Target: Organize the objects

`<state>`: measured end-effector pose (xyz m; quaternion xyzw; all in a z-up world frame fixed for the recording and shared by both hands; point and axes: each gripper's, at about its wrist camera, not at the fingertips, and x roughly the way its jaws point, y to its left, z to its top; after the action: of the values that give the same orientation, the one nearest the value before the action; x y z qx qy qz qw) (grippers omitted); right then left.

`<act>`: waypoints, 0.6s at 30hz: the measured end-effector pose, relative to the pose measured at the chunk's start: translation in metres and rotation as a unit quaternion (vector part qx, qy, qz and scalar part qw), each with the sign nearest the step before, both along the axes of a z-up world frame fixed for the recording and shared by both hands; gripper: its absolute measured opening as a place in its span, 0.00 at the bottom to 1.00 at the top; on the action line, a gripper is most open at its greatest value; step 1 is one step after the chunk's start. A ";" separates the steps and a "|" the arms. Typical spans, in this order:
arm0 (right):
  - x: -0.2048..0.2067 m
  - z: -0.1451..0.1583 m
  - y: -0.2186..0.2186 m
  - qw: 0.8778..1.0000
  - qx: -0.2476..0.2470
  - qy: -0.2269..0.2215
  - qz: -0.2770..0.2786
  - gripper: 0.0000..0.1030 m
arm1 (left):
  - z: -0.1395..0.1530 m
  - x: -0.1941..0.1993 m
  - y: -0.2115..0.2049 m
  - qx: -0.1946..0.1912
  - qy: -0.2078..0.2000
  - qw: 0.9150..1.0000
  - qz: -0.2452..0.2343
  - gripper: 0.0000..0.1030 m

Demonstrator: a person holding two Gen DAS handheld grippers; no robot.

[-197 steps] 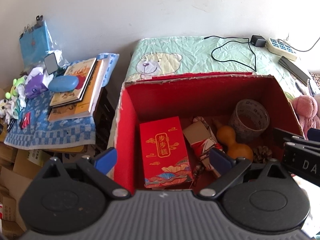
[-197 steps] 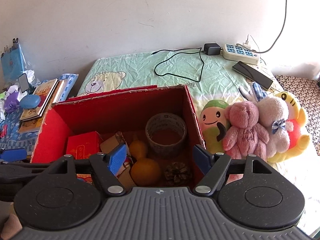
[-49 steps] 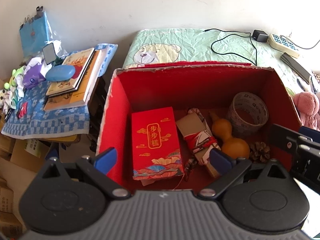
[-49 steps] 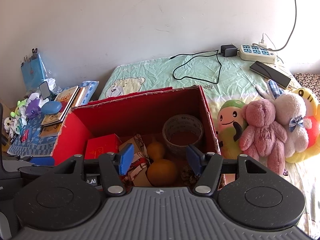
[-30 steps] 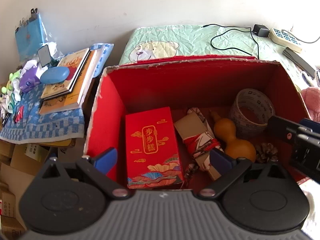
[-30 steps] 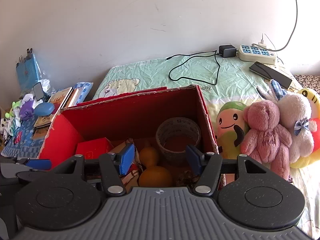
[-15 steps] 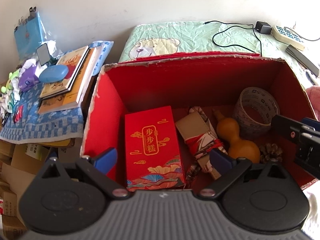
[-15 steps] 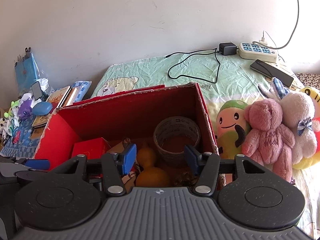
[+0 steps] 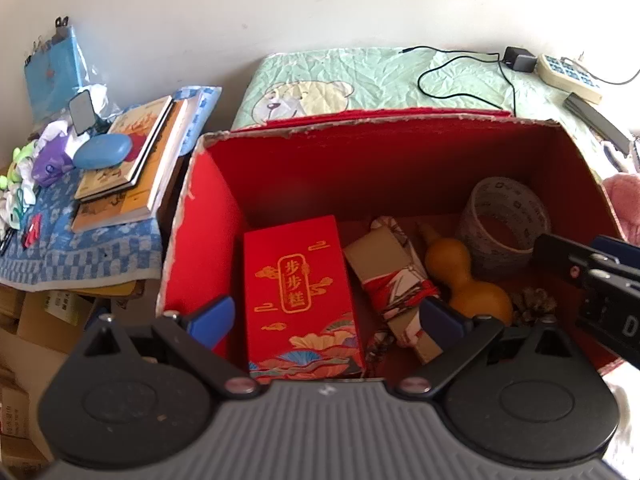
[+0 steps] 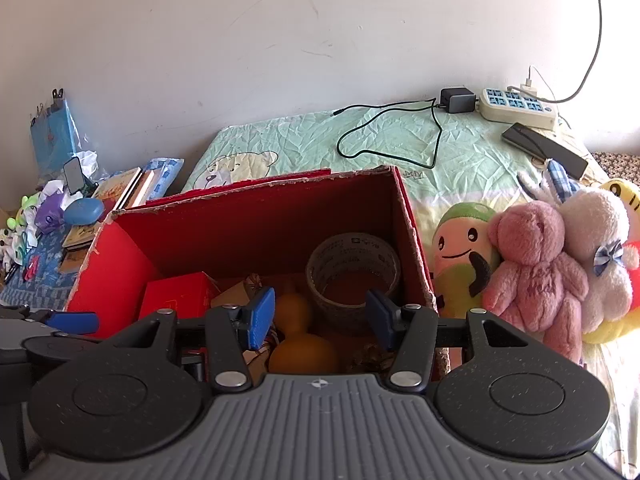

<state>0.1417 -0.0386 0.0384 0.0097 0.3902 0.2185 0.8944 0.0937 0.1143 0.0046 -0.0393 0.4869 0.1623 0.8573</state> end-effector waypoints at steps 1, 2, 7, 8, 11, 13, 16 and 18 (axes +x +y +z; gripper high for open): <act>0.000 0.000 0.000 1.000 -0.001 -0.002 -0.001 0.53 | 0.001 0.000 -0.001 0.000 0.000 1.000 0.000 0.99; -0.001 0.000 -0.001 1.000 -0.001 -0.002 -0.002 0.53 | 0.001 -0.001 -0.001 0.001 -0.001 1.000 0.000 1.00; -0.003 0.001 -0.001 1.000 -0.005 -0.007 0.000 0.53 | 0.001 -0.004 -0.001 -0.003 -0.003 1.000 0.001 1.00; -0.004 0.001 -0.001 1.000 -0.006 -0.009 0.001 0.53 | 0.001 -0.005 0.000 -0.005 -0.003 1.000 0.002 1.00; -0.006 0.000 0.000 1.000 -0.009 -0.014 0.001 0.53 | 0.002 -0.007 -0.002 -0.005 -0.006 1.000 0.001 1.00; -0.006 0.000 0.000 1.000 -0.007 -0.015 0.000 0.53 | 0.002 -0.007 -0.004 0.000 -0.008 1.000 -0.001 1.00; -0.007 0.000 -0.002 1.000 -0.006 -0.017 -0.005 0.53 | 0.002 -0.008 -0.005 0.001 -0.008 1.000 -0.003 1.00; -0.007 -0.001 -0.002 1.000 -0.006 -0.016 -0.008 0.53 | 0.002 -0.009 -0.006 0.003 -0.007 1.000 -0.004 1.00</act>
<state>0.1345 -0.0410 0.0377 0.0037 0.3773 0.2093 0.9021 0.0851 0.1082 0.0063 -0.0358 0.4802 0.1606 0.8616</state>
